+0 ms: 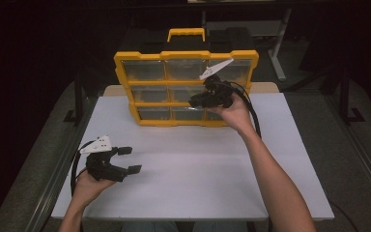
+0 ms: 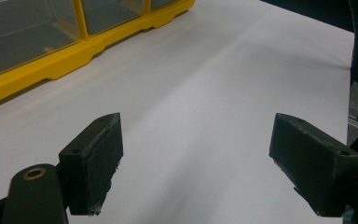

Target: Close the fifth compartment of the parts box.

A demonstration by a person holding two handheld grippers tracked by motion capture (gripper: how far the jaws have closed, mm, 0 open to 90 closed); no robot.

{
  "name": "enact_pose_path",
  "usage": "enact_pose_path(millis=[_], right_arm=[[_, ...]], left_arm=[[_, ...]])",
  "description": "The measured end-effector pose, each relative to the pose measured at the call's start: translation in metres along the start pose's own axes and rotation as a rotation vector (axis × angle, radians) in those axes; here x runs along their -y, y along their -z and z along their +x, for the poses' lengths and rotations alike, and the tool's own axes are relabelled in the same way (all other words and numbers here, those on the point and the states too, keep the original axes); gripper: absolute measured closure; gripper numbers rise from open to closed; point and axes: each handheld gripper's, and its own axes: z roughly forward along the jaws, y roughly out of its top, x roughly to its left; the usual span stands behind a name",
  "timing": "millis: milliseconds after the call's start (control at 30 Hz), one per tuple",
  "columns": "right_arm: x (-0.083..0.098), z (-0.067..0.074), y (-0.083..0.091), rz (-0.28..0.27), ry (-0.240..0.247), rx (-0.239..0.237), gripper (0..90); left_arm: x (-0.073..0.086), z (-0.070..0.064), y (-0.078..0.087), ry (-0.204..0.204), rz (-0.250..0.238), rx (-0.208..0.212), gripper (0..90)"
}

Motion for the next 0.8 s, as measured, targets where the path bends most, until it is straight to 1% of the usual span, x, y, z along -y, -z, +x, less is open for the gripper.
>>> enact_pose_path(millis=[67,133,167,333,367,467,567,733,800], right_arm=[[0.007,0.000,0.003,-0.020,-0.027,-0.016,63.0],[0.011,0.000,0.006,-0.035,-0.060,-0.031,56.0],[0.014,-0.001,0.008,-0.038,-0.066,-0.039,54.8],[0.019,0.001,0.014,-0.038,-0.067,-0.043,43.6],[0.019,0.001,0.015,-0.040,-0.075,-0.045,42.1],[0.022,0.001,0.019,-0.054,-0.075,-0.046,36.9],[0.025,0.002,0.021,-0.052,-0.080,-0.037,31.6],[0.032,0.003,0.025,-0.055,-0.082,-0.037,24.6],[0.036,0.004,0.027,-0.055,-0.086,-0.032,21.6]], left_arm=[[0.000,0.000,0.000,0.003,-0.004,0.001,17.2],[0.001,0.000,0.000,0.005,0.003,0.000,17.2],[0.001,0.000,0.000,0.003,0.005,0.000,17.1],[0.000,0.000,-0.001,0.014,-0.002,0.000,17.0],[0.000,0.000,-0.001,0.013,0.003,-0.001,17.0],[0.000,0.001,-0.001,0.010,0.007,-0.003,16.9],[0.000,0.001,-0.001,0.010,0.007,-0.006,16.6],[0.000,0.001,-0.003,0.011,0.002,-0.008,16.2],[0.000,0.001,-0.003,0.009,0.014,-0.007,16.1]])
